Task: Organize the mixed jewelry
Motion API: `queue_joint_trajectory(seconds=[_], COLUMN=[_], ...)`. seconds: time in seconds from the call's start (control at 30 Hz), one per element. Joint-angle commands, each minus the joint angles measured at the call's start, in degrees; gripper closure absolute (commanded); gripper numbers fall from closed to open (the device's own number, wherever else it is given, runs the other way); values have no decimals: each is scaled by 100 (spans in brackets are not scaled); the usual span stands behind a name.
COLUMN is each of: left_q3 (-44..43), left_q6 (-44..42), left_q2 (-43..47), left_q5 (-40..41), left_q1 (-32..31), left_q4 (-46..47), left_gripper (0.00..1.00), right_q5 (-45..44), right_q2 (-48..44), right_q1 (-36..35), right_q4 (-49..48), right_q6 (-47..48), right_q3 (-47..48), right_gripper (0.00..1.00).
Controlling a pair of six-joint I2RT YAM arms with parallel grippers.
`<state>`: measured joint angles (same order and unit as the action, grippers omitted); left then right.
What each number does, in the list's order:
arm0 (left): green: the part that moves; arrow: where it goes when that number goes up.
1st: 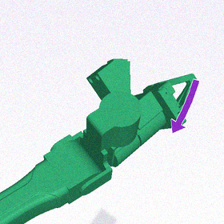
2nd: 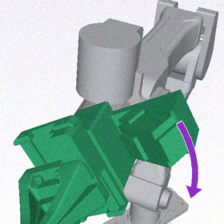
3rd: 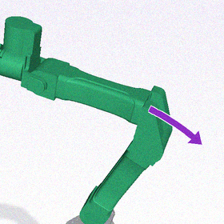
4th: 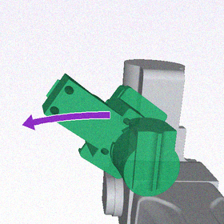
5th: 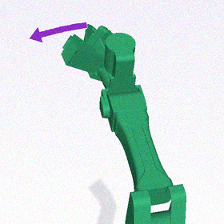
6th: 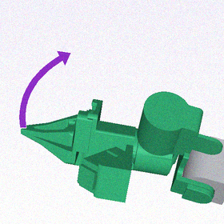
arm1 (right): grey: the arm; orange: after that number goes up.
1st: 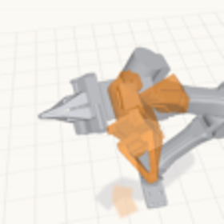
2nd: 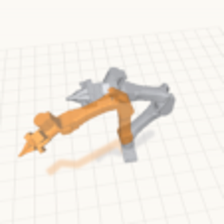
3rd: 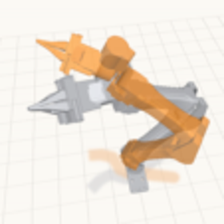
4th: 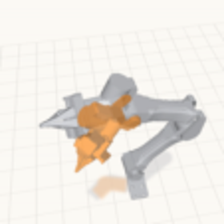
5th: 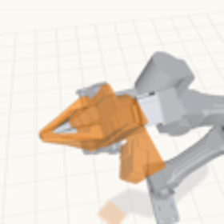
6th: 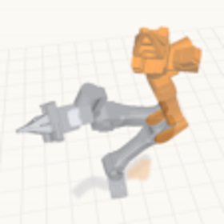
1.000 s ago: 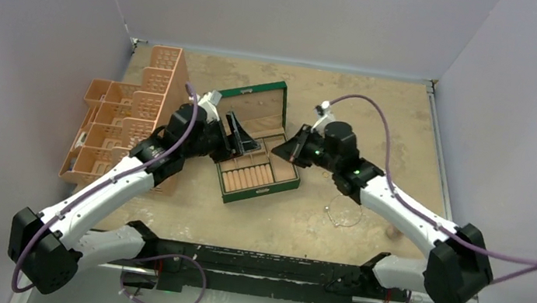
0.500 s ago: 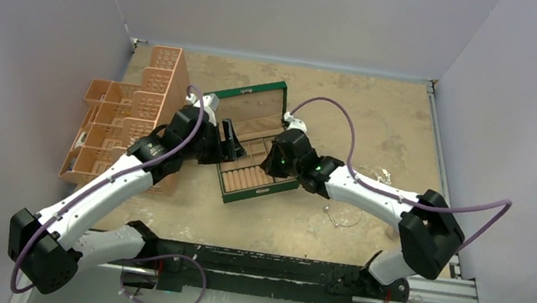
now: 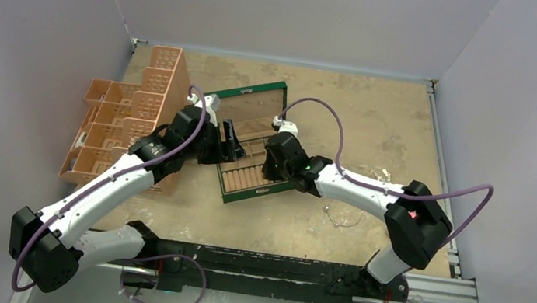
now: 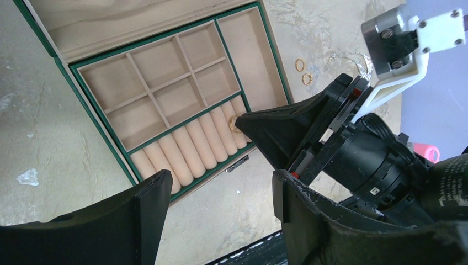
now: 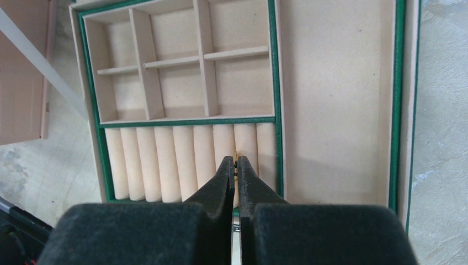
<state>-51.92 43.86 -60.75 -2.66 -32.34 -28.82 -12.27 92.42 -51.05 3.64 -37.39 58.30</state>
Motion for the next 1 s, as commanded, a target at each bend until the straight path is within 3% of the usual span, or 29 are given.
queue_joint_trajectory(seconds=[0.0,0.53,0.83,0.97], left_q3=[-180,-169,-138,-111], left_q6=[-105,-79,-64,-70], left_q2=[89,11,-33,-25], left_q5=[81,41,37,13], left_q1=[-27,-26,-25,-21], left_q4=[150,241,257,269], left_gripper=[33,33,34,34], right_q5=[-147,-1012,-1057,-949], right_q2=[-15,364,494,475], right_q1=[-104,-536,-643,-643], right_q4=[11,-23,65,209], right_q6=[223,563,390,195], right_q3=[211,209,144,275], right_gripper=[100,100,100,94])
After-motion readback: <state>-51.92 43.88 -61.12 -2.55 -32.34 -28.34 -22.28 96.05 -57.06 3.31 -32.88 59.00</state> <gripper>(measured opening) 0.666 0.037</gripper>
